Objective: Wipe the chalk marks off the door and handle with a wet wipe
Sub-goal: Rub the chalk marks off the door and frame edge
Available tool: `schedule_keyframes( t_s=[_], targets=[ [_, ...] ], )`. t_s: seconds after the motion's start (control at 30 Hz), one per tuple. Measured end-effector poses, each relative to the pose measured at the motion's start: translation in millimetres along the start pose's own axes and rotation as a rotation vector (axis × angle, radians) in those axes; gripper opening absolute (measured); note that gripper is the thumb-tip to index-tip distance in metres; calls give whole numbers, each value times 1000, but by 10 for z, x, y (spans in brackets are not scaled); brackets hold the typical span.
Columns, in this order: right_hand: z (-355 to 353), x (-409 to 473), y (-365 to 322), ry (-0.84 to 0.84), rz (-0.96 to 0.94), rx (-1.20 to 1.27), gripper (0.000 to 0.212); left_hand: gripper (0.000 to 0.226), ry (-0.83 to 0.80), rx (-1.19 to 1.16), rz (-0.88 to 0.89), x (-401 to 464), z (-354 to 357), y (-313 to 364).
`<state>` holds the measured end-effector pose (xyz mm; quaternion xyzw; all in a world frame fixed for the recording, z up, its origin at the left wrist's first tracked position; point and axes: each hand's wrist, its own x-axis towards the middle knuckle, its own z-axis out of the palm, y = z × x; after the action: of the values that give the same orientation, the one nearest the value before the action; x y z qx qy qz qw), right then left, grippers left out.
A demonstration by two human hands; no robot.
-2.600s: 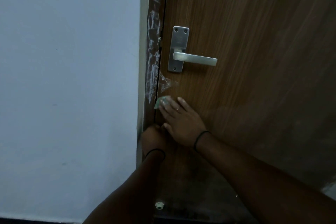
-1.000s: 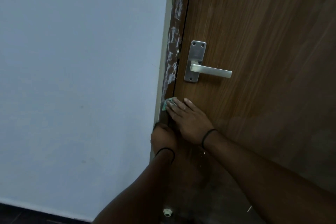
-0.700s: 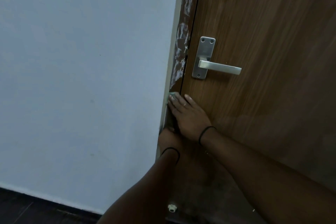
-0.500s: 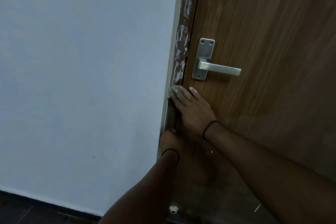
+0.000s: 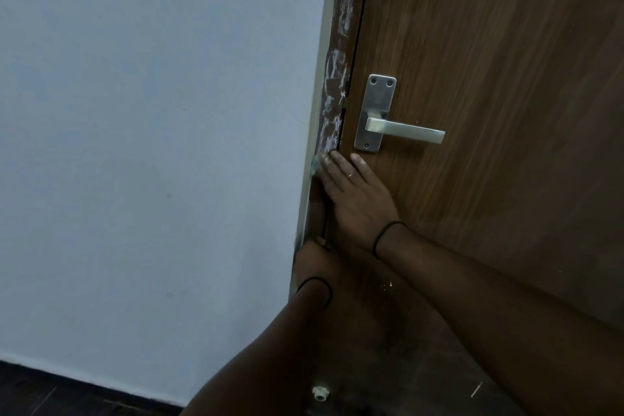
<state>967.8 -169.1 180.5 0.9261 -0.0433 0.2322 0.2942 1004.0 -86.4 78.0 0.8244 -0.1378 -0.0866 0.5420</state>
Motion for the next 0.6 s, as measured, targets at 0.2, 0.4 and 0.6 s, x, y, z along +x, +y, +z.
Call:
schedule_keyframes(
  t_s=[0.2,0.4,0.6],
  targets=[
    [-191,111,-48,57,11,-71,51,17,175,-32,55,8,-83,161],
    [-530,480,149,144,-91,53,6,18,209,-87,142,-61,-101,315],
    [-687,700,151,185,80,175,11,23,219,-111,142,-75,-94,260]
  ],
)
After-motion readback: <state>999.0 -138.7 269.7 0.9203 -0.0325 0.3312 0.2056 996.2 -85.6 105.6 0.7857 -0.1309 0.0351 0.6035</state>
